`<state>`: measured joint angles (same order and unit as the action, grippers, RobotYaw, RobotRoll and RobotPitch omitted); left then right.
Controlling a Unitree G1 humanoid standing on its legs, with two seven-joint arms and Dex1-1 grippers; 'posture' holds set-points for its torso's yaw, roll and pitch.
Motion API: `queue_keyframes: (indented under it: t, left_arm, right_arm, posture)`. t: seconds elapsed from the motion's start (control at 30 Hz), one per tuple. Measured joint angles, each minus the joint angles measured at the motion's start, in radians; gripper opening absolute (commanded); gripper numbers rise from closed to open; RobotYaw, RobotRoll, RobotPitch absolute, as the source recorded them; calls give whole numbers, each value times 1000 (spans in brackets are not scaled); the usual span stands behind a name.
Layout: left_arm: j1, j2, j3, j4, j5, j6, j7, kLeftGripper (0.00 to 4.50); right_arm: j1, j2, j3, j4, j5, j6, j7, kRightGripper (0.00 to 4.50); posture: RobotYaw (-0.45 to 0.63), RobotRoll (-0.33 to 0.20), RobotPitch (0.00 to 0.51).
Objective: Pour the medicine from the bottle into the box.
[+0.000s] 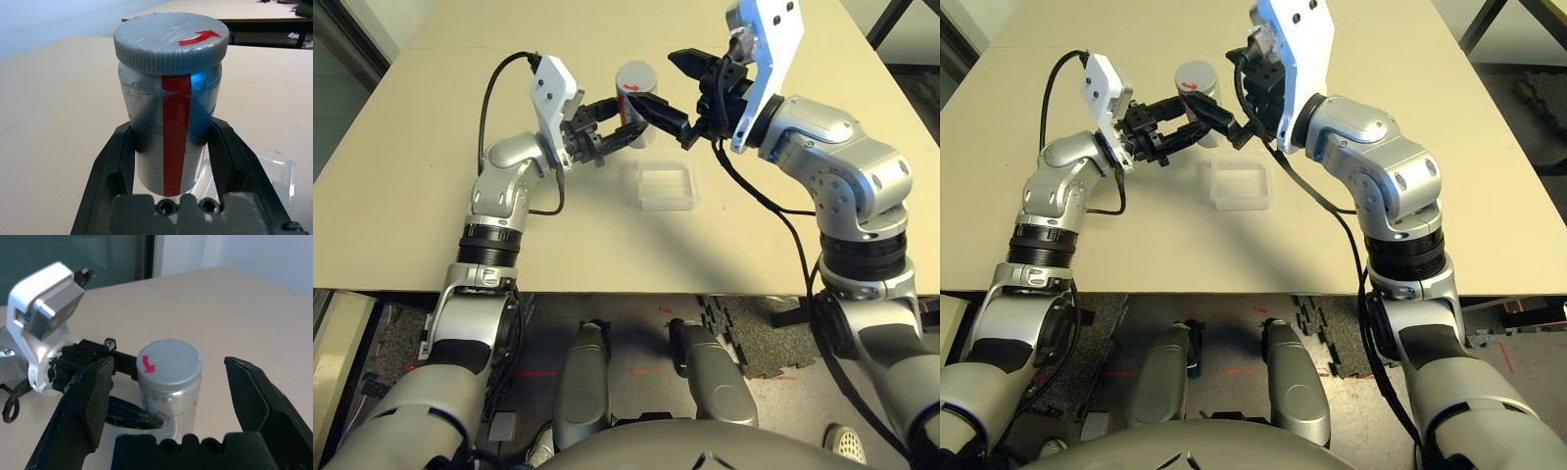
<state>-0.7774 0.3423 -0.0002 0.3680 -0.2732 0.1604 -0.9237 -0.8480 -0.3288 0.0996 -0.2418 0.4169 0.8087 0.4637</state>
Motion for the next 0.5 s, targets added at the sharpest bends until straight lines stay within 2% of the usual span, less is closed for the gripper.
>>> queue_keyframes:
  t: [0.5]
  left_arm:
    - [7, -9, -11, -80, -2, 60, 4, 2308]
  right_arm:
    - [-10, 18, 17, 54, -90, -44, 2, 4500]
  posture:
    - [-39, 0, 175]
